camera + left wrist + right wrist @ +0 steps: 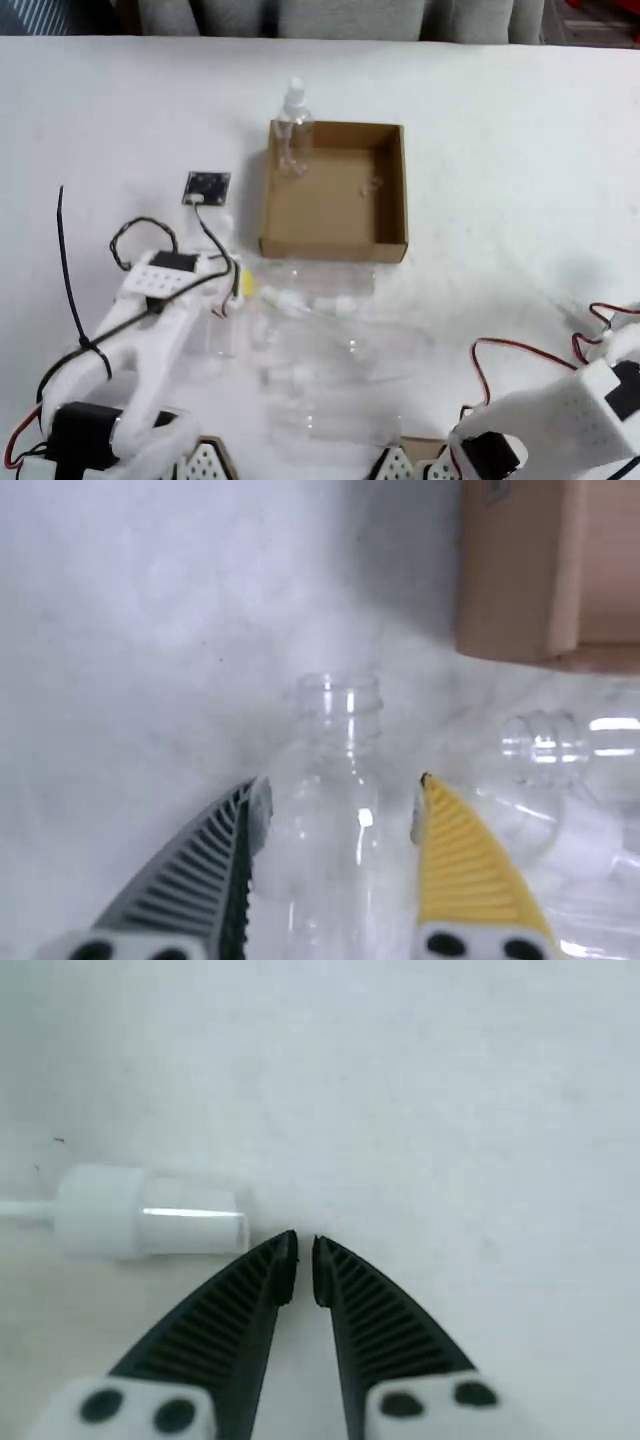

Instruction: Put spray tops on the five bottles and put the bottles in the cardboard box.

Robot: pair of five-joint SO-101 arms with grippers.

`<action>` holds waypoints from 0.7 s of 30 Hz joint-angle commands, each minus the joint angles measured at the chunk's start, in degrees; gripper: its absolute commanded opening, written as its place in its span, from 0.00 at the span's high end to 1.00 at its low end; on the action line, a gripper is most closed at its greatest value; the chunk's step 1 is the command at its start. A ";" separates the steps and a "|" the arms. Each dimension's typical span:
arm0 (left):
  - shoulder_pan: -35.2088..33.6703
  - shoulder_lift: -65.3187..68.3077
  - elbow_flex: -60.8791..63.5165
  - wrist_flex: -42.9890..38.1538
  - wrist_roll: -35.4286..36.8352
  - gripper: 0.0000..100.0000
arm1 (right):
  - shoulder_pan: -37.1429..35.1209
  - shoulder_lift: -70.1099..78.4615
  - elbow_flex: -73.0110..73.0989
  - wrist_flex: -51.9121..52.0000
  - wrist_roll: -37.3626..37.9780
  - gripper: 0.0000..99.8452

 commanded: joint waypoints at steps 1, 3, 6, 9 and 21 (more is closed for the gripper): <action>-0.84 -2.15 0.18 -2.20 0.09 0.98 | -1.36 -0.22 -3.25 2.33 -0.97 0.98; -0.75 -2.15 0.18 -2.20 0.09 0.98 | -1.36 -0.57 -3.34 4.97 -0.97 0.98; -0.66 -2.15 0.18 -2.20 0.09 0.98 | -1.36 -2.95 -3.08 8.66 -0.88 0.98; -0.57 -2.15 0.18 -2.20 0.09 0.98 | -1.45 -5.23 -3.25 8.31 -0.97 0.98; -0.84 -2.15 0.18 -2.20 0.09 0.98 | -5.49 0.48 -7.30 3.74 -1.93 0.98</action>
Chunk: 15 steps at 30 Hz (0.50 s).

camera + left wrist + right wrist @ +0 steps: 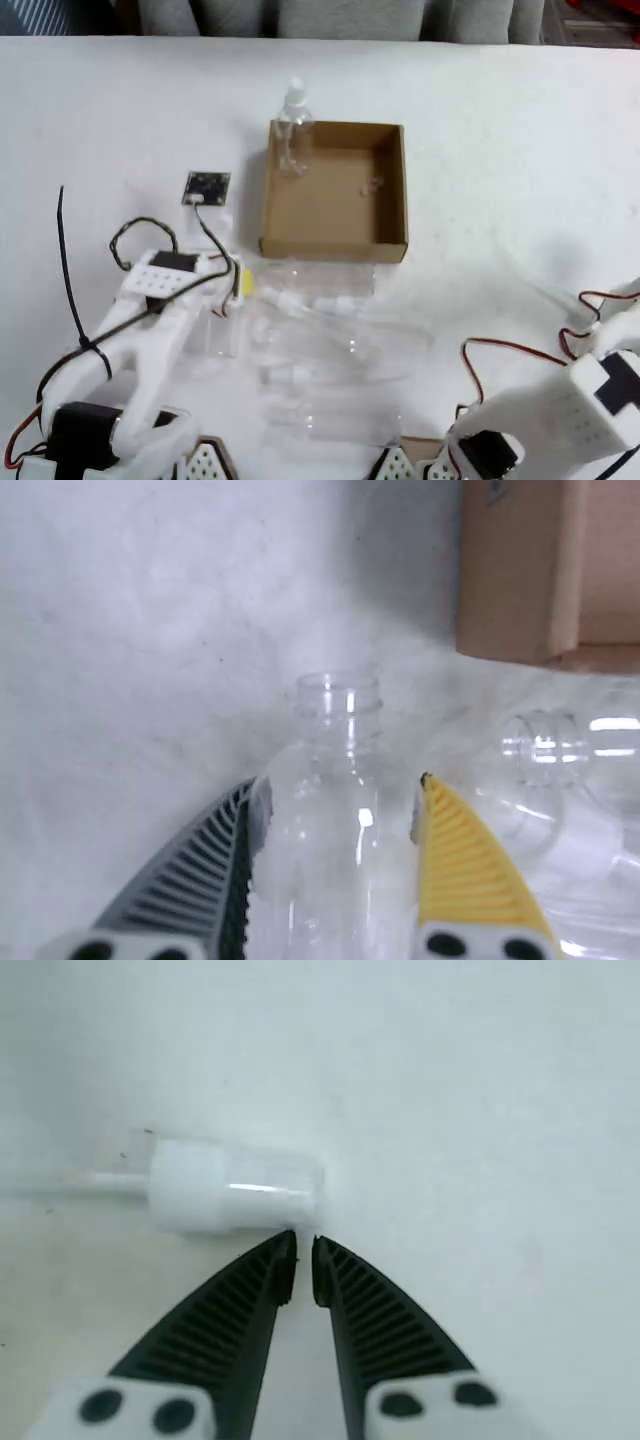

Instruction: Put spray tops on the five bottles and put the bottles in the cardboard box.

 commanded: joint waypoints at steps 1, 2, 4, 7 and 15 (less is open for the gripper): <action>-0.84 -2.15 0.18 -2.20 0.09 0.98 | -1.01 2.07 -5.45 -0.57 -2.37 0.98; -0.84 -2.15 0.18 -2.20 0.09 0.98 | -0.84 3.30 -6.86 -0.66 -3.34 0.98; -0.84 -2.15 0.18 -2.20 0.09 0.98 | -0.57 5.76 -10.02 -0.57 -4.04 0.98; -0.84 -2.15 0.18 -2.20 0.09 0.98 | -0.57 9.54 -14.68 -0.40 -4.48 0.98; -0.84 -2.15 0.18 -2.20 0.09 0.98 | -1.01 16.22 -25.49 -0.40 -5.19 0.98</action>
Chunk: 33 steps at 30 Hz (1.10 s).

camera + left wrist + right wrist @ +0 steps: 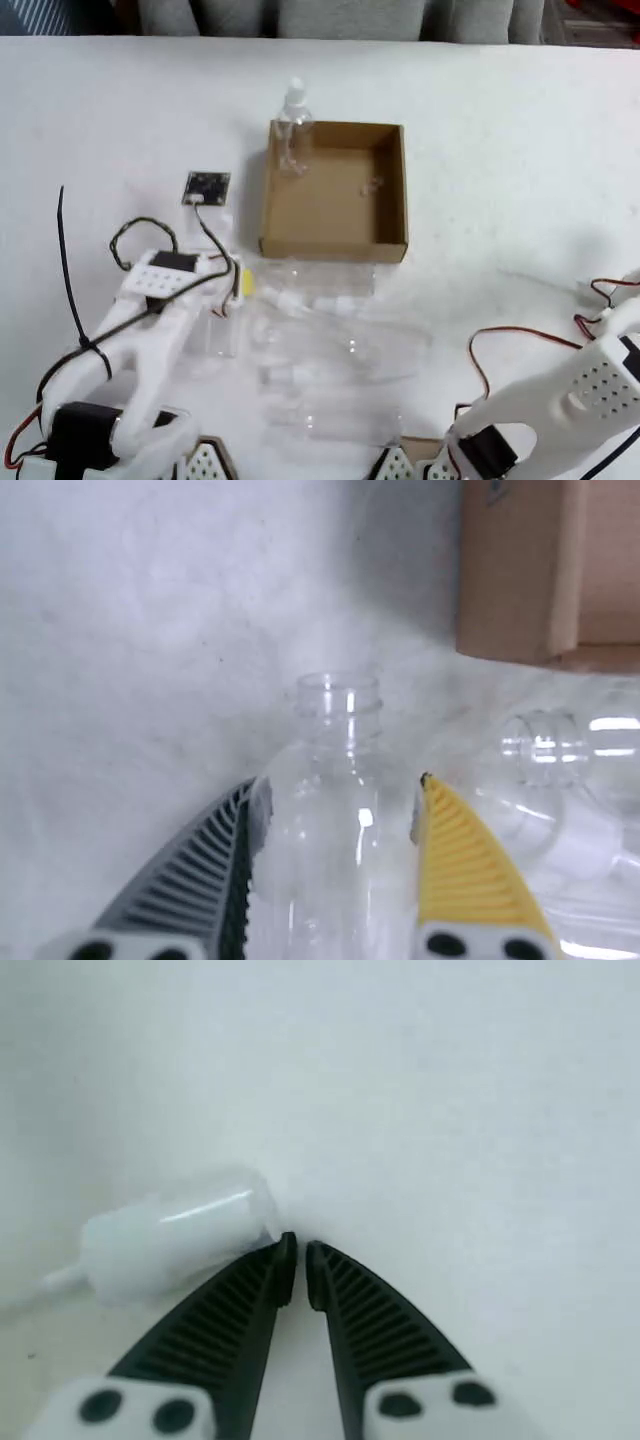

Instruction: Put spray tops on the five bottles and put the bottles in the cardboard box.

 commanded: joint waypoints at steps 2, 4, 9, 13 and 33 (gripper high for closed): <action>-0.84 -2.15 0.18 -2.20 0.09 0.98 | -0.75 1.54 -8.62 -0.57 -4.04 0.98; -0.84 -2.15 0.18 -2.20 0.09 0.98 | -1.54 2.86 -11.25 -0.48 -5.45 0.98; -0.84 -2.15 0.18 -2.20 0.09 0.98 | -5.05 6.46 -15.82 -0.48 -5.80 0.98; -0.84 -2.15 0.18 -2.20 0.09 0.98 | -7.52 8.92 -19.78 -0.48 -7.82 0.98; -0.48 -2.15 0.18 -2.20 0.09 0.98 | -23.78 11.82 -29.80 11.74 -12.04 0.98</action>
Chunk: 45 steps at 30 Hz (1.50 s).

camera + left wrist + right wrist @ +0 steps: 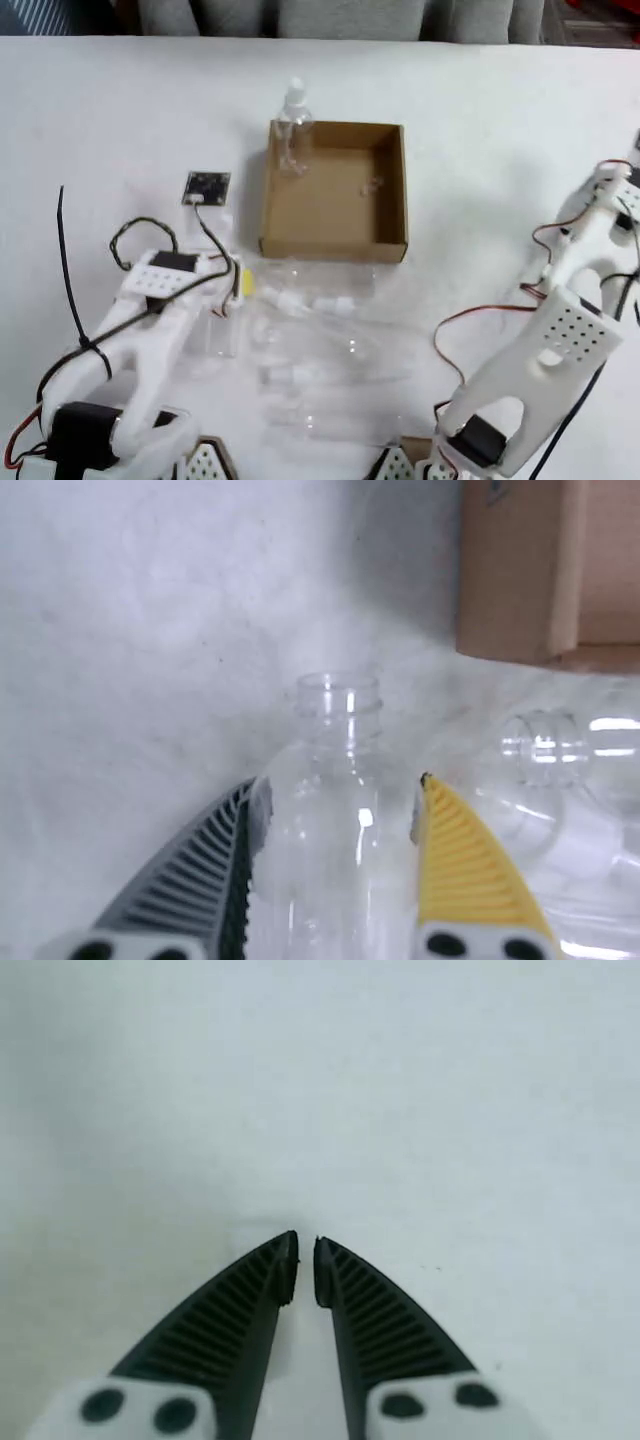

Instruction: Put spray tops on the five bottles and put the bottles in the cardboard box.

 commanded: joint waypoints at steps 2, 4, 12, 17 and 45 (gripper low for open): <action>-0.57 -2.15 0.18 -2.20 0.09 0.98 | -4.88 -0.84 -3.16 1.89 -0.26 0.98; -0.57 -2.15 0.18 -2.20 0.09 0.98 | -6.46 -1.27 -3.25 3.56 -0.26 0.98; -0.48 -2.15 0.18 -2.20 0.09 0.98 | -9.10 -9.71 -7.03 19.91 -0.62 0.98; -0.48 -2.15 0.18 -2.20 0.09 0.98 | -8.84 -20.00 -4.75 26.33 -0.44 0.98; -0.40 -2.15 0.18 -2.20 0.09 0.98 | -5.58 -84.88 71.30 7.69 8.26 0.98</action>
